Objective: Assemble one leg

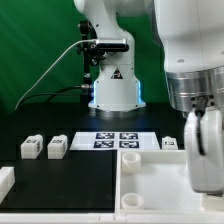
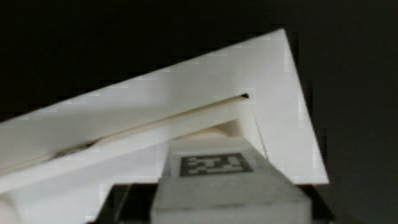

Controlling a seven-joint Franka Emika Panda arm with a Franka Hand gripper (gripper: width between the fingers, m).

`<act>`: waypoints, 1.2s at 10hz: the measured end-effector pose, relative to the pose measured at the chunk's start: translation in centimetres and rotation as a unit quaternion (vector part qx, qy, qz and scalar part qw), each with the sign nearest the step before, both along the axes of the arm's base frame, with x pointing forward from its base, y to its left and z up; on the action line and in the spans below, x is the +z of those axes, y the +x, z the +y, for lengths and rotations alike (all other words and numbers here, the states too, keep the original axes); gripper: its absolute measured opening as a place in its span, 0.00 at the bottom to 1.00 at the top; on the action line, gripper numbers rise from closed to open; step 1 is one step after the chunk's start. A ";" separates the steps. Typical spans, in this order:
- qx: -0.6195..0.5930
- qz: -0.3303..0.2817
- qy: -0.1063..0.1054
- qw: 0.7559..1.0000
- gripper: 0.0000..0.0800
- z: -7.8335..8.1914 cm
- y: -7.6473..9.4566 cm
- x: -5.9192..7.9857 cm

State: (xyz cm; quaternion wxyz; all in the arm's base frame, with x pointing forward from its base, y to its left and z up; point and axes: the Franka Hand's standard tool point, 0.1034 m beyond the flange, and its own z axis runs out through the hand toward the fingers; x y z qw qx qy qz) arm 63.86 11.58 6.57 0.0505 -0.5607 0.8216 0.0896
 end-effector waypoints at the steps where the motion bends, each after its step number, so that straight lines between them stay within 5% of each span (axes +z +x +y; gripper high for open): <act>1: -0.012 0.002 -0.001 1.000 0.37 -0.1 0.0 0.0; 4: -0.022 0.009 -0.008 1.000 0.50 0.3 -0.6 -0.3; 6: -0.022 0.009 -0.008 1.000 0.77 0.3 -0.6 -0.3; 8: -0.020 -0.004 -0.009 1.000 0.80 1.0 -0.6 -0.1; 10: -0.018 -0.020 -0.001 1.000 0.81 2.1 -0.3 2.3; 12: -0.015 -0.016 0.000 1.000 0.81 2.1 -0.4 2.3</act>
Offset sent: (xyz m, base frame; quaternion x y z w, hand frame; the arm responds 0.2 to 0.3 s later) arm 0.0000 0.0000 0.0000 0.0000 0.0000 0.0000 1.0000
